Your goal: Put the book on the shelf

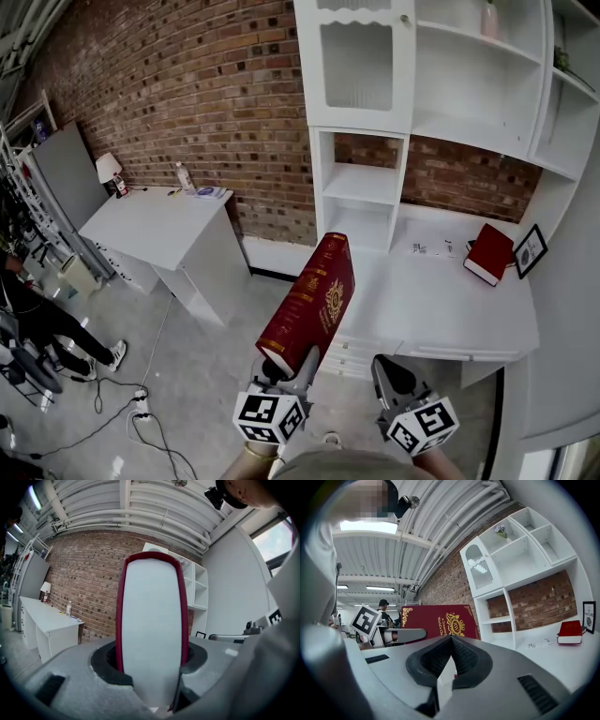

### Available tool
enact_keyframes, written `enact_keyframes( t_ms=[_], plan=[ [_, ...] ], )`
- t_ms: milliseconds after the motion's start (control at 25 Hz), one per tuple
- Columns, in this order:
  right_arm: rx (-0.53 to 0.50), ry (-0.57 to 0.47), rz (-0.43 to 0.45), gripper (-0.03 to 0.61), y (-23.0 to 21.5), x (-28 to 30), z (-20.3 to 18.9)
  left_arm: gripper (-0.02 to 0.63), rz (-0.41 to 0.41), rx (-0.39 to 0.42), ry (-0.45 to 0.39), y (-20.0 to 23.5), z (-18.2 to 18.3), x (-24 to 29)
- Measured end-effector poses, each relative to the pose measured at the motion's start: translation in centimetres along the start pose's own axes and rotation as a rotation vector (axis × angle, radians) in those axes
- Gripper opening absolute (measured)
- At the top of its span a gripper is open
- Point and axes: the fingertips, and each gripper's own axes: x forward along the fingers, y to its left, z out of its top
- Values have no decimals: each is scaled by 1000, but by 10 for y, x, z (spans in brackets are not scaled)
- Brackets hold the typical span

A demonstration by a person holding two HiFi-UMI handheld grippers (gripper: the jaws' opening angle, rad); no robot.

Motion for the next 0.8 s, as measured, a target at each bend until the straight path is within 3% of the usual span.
enact_keyframes(
  t_ms=[800],
  plan=[
    [-9,-21,-62,8,-14,41,10,232,-32,-4,20,34,11,32]
  ],
)
